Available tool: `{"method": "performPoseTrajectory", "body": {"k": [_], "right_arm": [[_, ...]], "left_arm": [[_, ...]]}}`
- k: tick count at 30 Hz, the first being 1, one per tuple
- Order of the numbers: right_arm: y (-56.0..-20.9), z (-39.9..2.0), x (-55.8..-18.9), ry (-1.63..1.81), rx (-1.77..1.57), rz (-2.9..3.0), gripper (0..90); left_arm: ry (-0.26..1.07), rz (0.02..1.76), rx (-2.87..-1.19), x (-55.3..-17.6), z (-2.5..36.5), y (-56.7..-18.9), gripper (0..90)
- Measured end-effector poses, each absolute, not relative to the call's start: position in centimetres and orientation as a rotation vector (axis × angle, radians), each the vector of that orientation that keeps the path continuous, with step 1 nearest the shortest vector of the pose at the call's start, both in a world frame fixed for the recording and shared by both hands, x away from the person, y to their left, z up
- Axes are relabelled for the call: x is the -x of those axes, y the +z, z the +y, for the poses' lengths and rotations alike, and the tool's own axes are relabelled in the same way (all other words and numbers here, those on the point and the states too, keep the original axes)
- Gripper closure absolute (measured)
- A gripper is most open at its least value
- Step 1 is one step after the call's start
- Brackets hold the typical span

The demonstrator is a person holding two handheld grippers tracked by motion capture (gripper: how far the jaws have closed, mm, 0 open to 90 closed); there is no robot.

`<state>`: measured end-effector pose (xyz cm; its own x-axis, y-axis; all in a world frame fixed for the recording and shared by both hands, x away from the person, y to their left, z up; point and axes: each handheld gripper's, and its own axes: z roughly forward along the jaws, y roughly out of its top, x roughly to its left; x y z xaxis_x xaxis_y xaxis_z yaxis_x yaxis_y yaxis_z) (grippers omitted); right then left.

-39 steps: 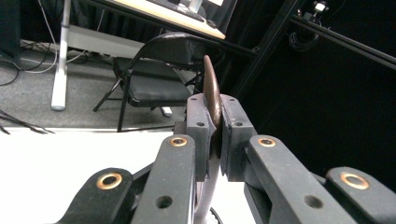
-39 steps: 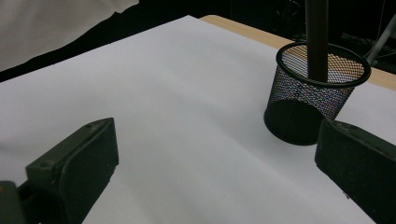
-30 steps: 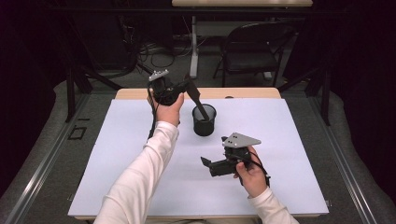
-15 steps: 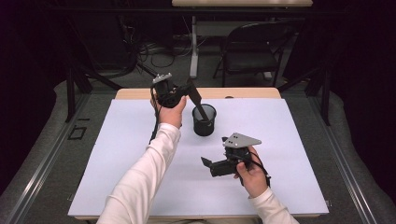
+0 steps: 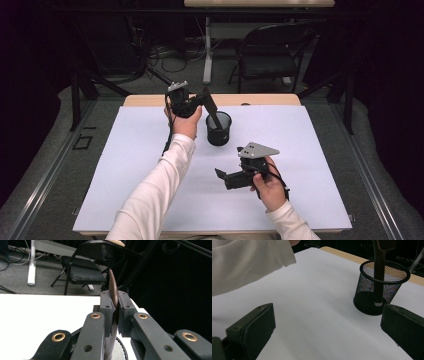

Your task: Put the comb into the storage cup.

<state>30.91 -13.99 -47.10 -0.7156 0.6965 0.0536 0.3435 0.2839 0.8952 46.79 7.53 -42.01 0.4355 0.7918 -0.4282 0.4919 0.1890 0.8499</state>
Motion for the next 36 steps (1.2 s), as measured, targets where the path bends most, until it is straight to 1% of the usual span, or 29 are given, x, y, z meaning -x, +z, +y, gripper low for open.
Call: {"method": "performPoseTrajectory", "body": {"k": [19,36], "right_arm": [[-47.1,-14.0,-30.9,1.405,-0.939,2.212,0.0],[-47.2,-13.9,-31.0,1.403,-0.936,2.215,0.0]], "left_arm": [[0.309,1.205,-1.490,-46.8,7.0,-42.5,84.6],[0.306,1.215,-1.473,-46.8,7.2,-43.2,84.6]]}}
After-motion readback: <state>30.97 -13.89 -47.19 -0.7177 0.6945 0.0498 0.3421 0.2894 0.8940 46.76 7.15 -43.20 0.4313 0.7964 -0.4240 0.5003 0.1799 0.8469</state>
